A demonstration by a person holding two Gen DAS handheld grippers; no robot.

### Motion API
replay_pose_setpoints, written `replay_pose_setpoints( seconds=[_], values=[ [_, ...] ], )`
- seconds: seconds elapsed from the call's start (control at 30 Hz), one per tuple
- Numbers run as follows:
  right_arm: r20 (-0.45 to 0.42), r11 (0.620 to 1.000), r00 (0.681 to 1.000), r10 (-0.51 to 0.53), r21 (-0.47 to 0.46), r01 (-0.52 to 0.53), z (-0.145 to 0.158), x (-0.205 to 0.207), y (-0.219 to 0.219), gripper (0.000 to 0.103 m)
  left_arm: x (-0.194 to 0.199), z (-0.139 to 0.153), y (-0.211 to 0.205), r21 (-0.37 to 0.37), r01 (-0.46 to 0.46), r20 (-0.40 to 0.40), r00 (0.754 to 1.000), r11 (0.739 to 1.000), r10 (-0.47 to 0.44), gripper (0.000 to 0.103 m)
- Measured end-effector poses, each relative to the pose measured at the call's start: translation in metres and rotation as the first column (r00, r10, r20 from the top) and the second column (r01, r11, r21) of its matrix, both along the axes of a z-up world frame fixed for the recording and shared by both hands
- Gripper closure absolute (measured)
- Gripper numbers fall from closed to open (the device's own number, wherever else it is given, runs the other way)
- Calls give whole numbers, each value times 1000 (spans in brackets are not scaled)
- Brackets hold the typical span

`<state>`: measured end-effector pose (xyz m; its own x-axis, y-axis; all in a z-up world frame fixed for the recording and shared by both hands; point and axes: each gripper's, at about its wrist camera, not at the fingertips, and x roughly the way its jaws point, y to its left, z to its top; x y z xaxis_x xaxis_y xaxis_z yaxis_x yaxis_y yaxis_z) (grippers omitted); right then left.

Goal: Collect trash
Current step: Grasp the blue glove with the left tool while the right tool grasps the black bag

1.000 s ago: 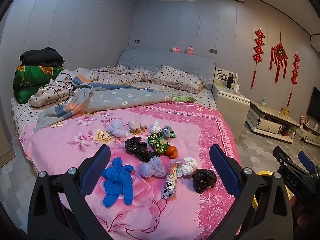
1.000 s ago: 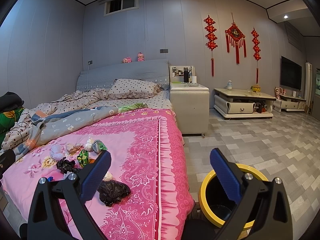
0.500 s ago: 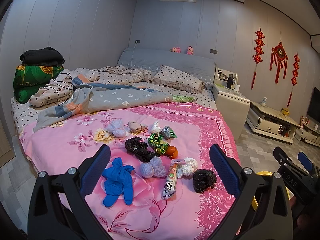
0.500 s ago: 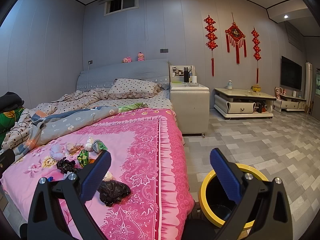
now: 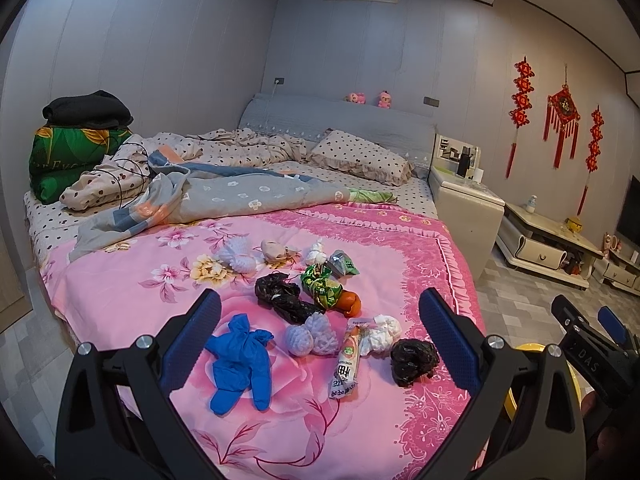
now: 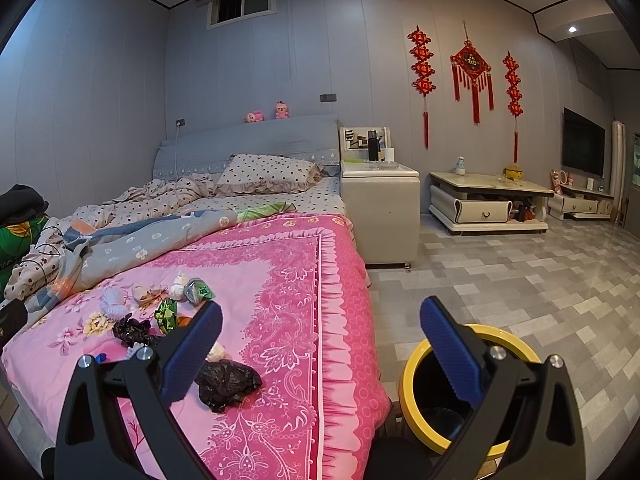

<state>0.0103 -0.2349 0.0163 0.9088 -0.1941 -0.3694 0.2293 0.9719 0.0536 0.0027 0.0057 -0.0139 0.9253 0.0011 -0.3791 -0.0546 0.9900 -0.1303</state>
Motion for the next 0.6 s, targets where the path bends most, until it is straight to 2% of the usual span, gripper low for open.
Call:
replay_pose_setpoints(
  seconds=[0.3,0.37,0.5,0.6],
  values=[
    [-4,999,999,35,-8,-35,-2,12,-2,7,13,-9,7,-12,13,-52,999,1000,-14,8],
    [-9,998,998,56,-4,-56,-3,17,-3,7,19,-14,11,-23,27,-84,996,999,-29,8],
    [-22,986,986,165,41,-164,-8,30,-6,7,28,-32,21,-46,54,-163,985,997,-61,8],
    [-35,975,975,219,46,-217,-16,39,-2,7,34,-47,30,-45,45,-225,973,998,-55,8]
  ],
)
